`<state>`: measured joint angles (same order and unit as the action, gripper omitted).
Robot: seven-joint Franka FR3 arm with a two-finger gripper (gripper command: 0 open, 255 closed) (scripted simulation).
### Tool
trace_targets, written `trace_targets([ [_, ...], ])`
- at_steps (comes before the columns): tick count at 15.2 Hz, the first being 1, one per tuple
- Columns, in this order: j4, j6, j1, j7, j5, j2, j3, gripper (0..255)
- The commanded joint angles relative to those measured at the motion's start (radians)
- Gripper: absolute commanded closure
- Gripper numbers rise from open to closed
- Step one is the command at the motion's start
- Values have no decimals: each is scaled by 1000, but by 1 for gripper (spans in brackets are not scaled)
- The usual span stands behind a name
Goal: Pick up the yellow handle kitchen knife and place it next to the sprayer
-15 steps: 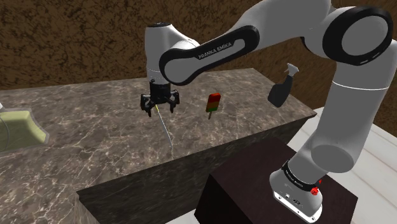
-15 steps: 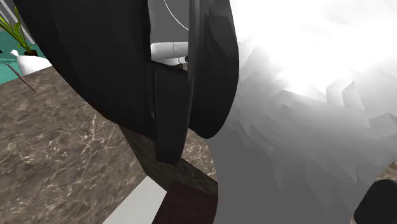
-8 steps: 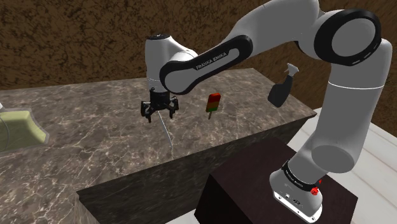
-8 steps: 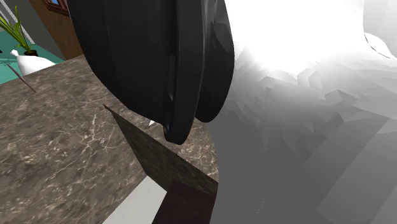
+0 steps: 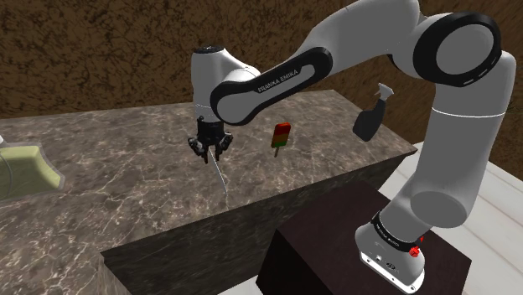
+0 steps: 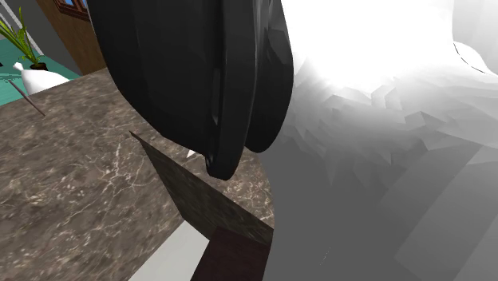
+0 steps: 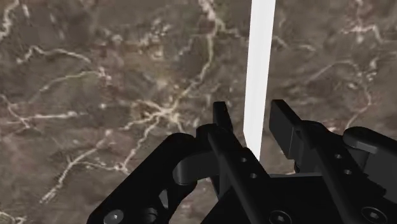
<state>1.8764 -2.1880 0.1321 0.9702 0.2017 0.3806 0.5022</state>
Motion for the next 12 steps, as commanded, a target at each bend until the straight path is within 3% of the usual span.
trace_targets([
  [1,0,0,0,0,0,0,0,255],
  [8,0,0,0,0,0,0,0,255],
  [12,-19,43,-6,-11,-18,-28,9,255],
])
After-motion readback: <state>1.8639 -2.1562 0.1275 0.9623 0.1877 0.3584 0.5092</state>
